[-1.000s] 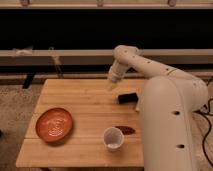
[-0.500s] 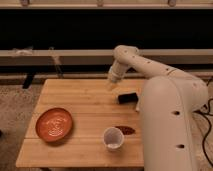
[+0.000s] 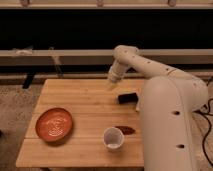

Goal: Place the pepper in the ceramic bowl

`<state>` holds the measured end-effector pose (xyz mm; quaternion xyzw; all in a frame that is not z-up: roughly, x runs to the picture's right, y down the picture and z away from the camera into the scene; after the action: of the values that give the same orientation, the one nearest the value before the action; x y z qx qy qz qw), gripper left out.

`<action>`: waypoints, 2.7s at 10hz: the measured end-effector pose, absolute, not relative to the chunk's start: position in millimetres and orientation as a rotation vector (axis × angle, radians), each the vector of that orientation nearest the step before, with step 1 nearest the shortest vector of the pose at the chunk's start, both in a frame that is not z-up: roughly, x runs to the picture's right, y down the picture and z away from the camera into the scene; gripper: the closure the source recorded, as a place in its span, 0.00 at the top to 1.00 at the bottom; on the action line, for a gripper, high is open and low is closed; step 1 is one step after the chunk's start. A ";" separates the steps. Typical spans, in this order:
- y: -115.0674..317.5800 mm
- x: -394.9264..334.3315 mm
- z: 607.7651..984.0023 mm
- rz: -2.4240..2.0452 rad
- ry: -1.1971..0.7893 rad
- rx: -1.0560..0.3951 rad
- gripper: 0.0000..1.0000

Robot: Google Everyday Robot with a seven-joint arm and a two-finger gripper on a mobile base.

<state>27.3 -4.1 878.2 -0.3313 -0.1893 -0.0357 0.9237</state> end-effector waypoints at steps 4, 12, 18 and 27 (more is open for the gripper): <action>-2.5 28.5 876.2 -0.109 -0.397 -0.674 0.33; 89.6 46.2 769.9 -0.392 -0.377 -0.659 0.33; 154.0 105.3 772.9 -0.367 -0.209 -0.684 0.31; 197.9 132.5 773.1 -0.264 -0.134 -0.798 0.80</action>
<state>132.5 197.9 773.1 -0.3870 -0.0651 -0.1278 0.9108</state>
